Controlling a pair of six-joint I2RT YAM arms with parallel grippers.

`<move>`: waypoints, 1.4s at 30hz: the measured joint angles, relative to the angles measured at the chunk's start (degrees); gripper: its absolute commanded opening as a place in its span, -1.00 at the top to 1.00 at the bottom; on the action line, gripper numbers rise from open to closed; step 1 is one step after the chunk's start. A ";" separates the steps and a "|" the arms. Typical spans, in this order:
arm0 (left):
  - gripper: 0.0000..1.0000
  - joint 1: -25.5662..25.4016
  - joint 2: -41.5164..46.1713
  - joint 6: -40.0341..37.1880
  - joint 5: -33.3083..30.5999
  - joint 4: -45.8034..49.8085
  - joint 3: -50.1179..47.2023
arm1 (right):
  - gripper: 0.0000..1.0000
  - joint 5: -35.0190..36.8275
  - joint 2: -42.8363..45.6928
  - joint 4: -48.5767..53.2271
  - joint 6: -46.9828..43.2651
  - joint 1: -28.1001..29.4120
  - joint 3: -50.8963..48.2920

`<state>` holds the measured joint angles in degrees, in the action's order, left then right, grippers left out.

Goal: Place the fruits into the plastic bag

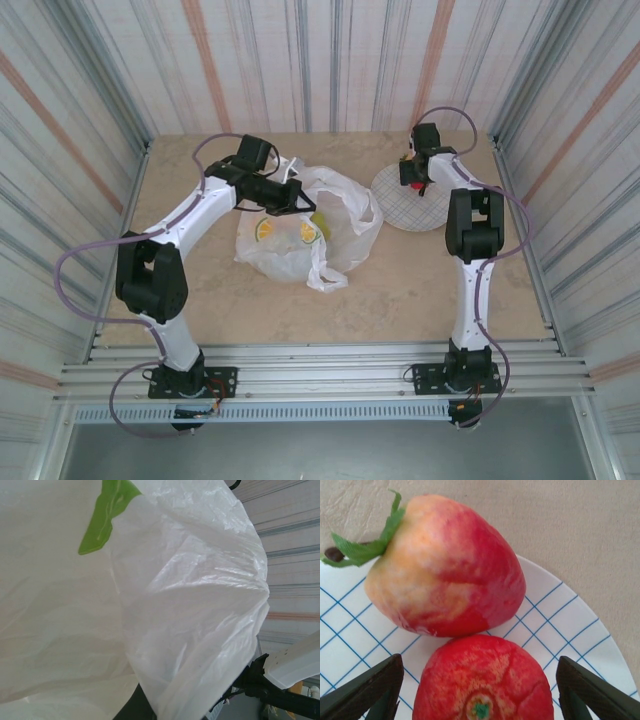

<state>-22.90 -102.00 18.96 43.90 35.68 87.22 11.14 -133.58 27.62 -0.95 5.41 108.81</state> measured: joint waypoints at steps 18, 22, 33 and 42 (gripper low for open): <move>1.00 -0.11 -0.20 0.00 -0.24 0.02 0.00 | -0.01 -0.04 0.72 1.25 -1.18 0.26 0.07; 1.00 -0.11 -0.20 0.04 -0.22 0.00 0.00 | 0.05 -0.61 5.57 0.96 -0.70 0.35 -6.71; 1.00 0.07 0.50 -0.11 -3.26 -0.48 -0.72 | 0.16 -8.98 27.41 -3.26 6.14 2.19 -24.39; 1.00 -1.55 8.31 -7.87 -22.51 4.74 0.24 | 0.20 -20.65 45.75 -7.28 11.85 8.74 -35.06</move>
<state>-24.45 -93.69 11.09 21.39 40.42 87.46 -9.52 -87.83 20.34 10.90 14.15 73.76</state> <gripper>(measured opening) 0.048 0.516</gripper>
